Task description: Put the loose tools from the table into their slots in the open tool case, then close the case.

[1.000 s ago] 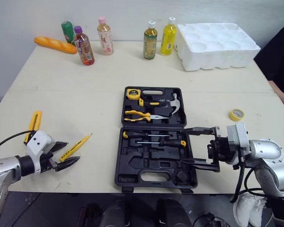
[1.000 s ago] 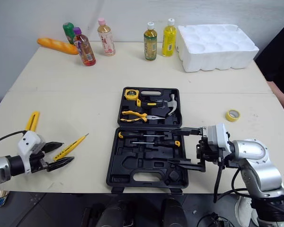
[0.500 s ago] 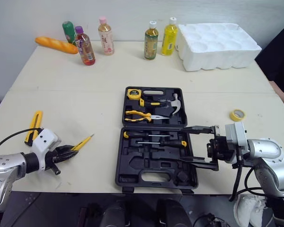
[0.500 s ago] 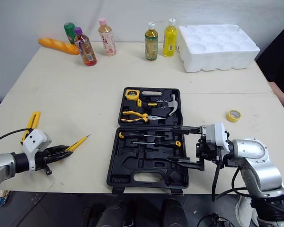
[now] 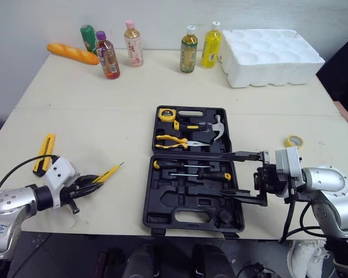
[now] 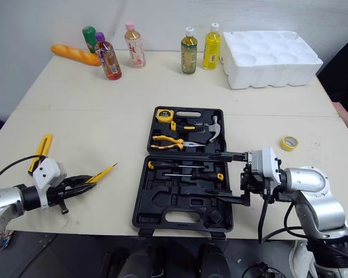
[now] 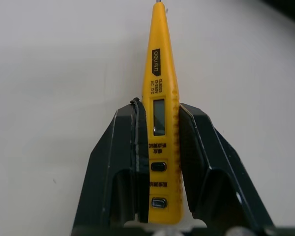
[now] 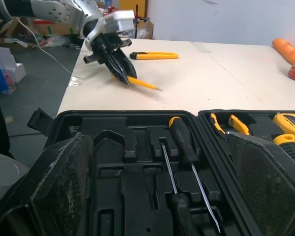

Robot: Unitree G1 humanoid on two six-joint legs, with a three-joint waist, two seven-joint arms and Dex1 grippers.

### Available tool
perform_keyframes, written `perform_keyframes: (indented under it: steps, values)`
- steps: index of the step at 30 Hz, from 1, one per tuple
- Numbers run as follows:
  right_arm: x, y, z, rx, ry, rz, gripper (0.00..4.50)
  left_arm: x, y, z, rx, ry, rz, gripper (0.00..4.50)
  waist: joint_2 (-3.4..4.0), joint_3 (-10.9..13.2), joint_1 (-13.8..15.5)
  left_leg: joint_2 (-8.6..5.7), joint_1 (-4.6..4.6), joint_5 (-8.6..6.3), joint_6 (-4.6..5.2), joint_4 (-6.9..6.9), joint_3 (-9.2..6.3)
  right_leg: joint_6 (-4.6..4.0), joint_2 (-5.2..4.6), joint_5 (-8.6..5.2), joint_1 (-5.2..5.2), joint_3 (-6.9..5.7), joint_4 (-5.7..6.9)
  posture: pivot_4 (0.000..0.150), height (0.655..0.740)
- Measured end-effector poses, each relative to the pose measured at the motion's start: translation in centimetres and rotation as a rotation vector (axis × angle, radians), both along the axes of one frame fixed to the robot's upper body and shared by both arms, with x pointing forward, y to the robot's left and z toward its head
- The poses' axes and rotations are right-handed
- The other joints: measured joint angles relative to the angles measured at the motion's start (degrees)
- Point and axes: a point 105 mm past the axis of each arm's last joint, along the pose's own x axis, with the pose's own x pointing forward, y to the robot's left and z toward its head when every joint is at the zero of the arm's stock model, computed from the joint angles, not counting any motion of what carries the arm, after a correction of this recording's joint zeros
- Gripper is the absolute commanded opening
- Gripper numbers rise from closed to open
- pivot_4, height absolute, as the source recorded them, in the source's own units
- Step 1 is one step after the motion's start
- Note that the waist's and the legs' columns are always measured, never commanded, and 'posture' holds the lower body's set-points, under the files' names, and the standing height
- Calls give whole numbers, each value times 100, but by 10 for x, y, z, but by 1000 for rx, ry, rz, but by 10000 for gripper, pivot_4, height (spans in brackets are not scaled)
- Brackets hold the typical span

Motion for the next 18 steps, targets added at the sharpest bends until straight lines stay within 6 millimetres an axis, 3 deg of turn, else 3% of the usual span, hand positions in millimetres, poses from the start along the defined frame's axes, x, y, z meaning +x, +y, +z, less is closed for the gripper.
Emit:
perform_keyframes:
  steps: [5, 7, 11, 18]
  values:
    - [-2, -15, -4, -29, 12, -42, 45000, 4, -27, 32, 42, -124, -178, 5042, 0, 0, -3, -3, -2, 0, 2, 2, 1, 0, 3, 0, 3, 0, 0, 1500, 7400]
    - [-3, -22, -7, -29, 24, -77, 45000, 3, -53, 38, 53, -151, -312, 5042, -1, 0, 6, -2, -2, 1, 3, 6, 1, 1, 9, 1, 4, -2, 1, 1500, 7400]
    - [-6, -30, -12, -26, 47, -123, 45000, 0, -82, 39, 75, -138, -465, 5042, -1, 0, -5, 6, -3, 3, -1, 11, 5, 2, 28, 1, 3, 4, 3, 1500, 7400]
    - [-12, -43, -14, -57, 49, -185, 45000, 7, -109, 43, 175, -92, -588, 5041, -3, 0, 20, 17, -5, 9, -6, 21, 6, 2, 73, 1, 3, 18, 4, 1500, 7400]
